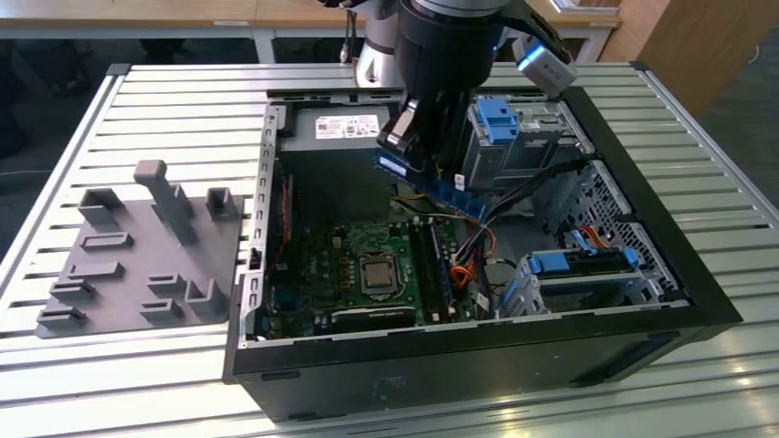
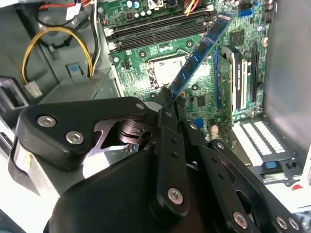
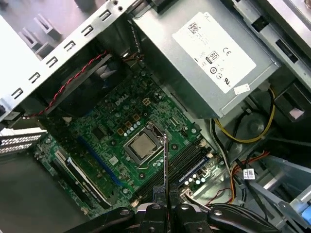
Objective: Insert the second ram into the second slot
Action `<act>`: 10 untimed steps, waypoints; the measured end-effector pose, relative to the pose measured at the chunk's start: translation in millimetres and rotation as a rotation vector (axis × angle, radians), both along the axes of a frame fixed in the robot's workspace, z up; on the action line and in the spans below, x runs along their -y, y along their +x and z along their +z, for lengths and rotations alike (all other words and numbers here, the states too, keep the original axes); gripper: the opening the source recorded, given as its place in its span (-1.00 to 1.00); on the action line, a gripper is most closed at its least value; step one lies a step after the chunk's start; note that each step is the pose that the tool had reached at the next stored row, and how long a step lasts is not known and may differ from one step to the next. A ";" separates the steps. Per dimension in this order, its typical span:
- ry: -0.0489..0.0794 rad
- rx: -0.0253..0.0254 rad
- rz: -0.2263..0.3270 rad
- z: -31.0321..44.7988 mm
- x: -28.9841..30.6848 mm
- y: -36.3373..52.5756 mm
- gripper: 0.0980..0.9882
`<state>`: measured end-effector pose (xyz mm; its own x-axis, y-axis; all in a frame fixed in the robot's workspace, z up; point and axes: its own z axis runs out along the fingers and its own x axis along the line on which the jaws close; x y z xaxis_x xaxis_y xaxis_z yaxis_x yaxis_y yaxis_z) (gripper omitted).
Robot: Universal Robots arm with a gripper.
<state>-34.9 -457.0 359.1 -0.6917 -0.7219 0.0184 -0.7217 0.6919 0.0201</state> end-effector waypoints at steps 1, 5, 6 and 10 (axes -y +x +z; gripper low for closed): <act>-0.001 0.0001 -0.015 -0.4 0.0 0.0 -0.91; -0.006 0.0004 -0.075 -2.0 0.0 0.0 -0.91; -0.007 0.0004 -0.090 -2.4 0.0 0.0 -0.91; -0.012 0.0007 -0.149 -4.0 0.0 0.0 -0.91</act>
